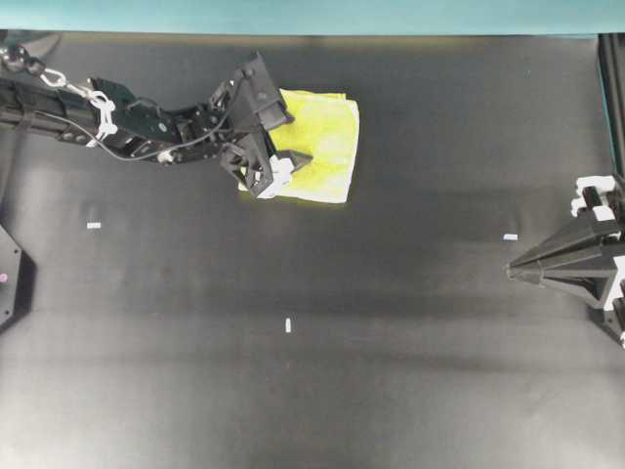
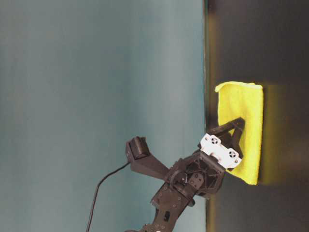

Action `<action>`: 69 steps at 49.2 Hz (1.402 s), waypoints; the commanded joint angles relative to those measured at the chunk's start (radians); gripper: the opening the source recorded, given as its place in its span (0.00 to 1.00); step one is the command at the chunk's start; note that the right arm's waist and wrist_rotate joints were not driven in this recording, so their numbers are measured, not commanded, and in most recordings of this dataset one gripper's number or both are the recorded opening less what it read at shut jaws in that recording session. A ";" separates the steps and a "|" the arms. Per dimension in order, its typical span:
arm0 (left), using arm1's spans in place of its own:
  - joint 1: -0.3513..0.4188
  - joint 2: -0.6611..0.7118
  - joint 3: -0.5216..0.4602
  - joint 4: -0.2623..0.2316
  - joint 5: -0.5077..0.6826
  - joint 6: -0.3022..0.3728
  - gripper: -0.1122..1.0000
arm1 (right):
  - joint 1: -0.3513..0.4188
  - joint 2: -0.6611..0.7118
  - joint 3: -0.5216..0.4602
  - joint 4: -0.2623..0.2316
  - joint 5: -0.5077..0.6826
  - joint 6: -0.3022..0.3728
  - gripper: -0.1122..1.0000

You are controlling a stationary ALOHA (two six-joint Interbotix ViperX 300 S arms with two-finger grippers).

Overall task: Push a yellow cloth with the left arm to wipe the desk.
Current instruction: 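Push the yellow cloth toward the near-left table corner with the left gripper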

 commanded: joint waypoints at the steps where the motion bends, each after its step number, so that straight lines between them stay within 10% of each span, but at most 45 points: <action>1: -0.003 -0.003 -0.003 0.002 0.000 -0.011 0.89 | 0.000 0.017 -0.014 0.000 -0.012 0.000 0.11; 36: -0.129 -0.115 0.204 0.003 0.002 -0.026 0.88 | -0.002 0.025 -0.012 -0.002 -0.040 0.000 0.11; 69: -0.436 -0.247 0.439 0.003 -0.067 -0.029 0.88 | 0.000 0.026 -0.012 0.000 -0.067 0.000 0.11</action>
